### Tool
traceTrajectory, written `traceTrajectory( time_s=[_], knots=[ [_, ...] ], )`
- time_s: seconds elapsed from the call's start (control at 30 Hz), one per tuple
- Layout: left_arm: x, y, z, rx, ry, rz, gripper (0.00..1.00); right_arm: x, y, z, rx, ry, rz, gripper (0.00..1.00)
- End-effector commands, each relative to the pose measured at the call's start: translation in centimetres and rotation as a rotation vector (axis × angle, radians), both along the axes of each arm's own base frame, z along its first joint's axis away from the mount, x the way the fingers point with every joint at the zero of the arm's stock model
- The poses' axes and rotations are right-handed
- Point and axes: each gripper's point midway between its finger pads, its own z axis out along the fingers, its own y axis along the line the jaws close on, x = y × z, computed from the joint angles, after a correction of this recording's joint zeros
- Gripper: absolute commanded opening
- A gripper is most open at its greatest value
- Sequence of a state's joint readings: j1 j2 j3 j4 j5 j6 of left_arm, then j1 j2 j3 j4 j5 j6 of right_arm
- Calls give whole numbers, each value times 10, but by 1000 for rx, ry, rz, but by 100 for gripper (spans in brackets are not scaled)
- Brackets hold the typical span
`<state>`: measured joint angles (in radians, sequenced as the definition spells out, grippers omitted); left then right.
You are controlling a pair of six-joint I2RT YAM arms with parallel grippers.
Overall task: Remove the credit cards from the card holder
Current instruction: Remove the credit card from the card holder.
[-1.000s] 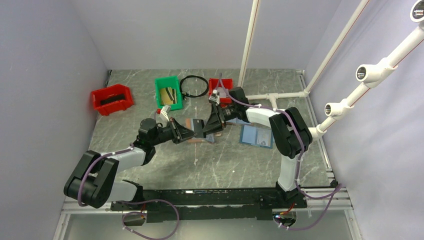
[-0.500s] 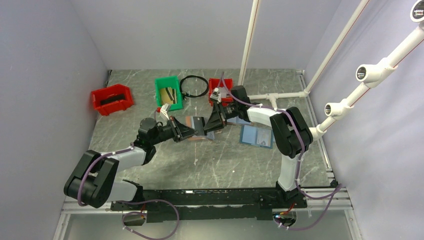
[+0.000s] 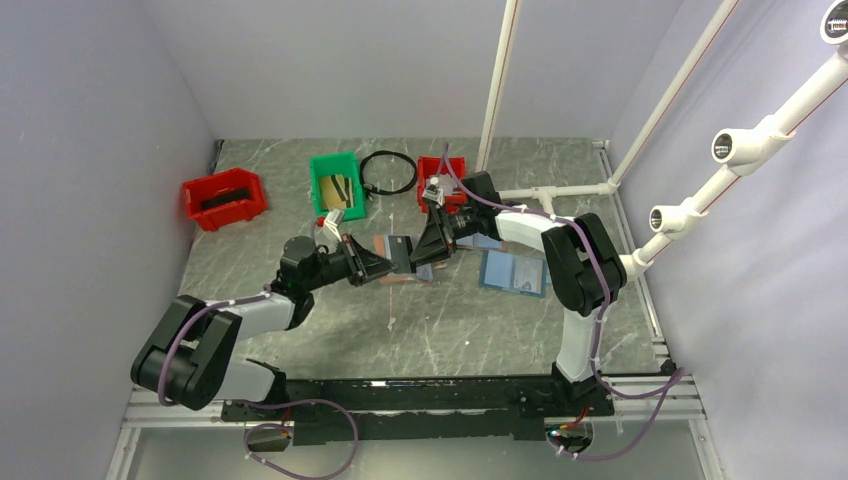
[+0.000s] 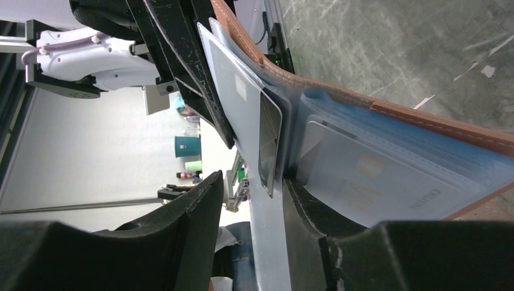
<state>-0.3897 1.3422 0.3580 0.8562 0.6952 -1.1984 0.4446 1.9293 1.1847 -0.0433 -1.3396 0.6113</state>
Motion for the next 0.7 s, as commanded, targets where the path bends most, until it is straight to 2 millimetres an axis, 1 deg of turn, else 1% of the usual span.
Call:
traceTrajectory(
  time_s=[0.0, 0.13, 0.23, 0.3, 0.37, 0.43, 0.6, 0.67],
  knots=[
    [-5, -12, 29, -64, -101, -71, 0, 9, 4, 22, 31, -133, -10, 44],
    [-4, -14, 23, -48, -77, -72, 0, 5, 6, 26, 44, -152, 6, 42],
    [-2, -13, 16, -24, -56, -58, 0, 5, 7, 23, 24, -170, -1, 30],
    [-2, -11, 10, -6, -42, -51, 0, 9, 6, 16, -9, -194, -17, 27],
    [-3, -10, 7, 1, -32, -43, 0, 10, 5, 7, -46, -189, -27, 26],
    [-4, -10, 8, -6, -36, -42, 0, 10, 6, 4, -44, -171, -29, 27],
    [-5, -11, 14, -31, -52, -54, 0, 9, 8, 6, -19, -138, -25, 31],
    [-4, -12, 16, -41, -56, -61, 0, 8, 8, 9, -8, -131, -23, 31]
  ],
)
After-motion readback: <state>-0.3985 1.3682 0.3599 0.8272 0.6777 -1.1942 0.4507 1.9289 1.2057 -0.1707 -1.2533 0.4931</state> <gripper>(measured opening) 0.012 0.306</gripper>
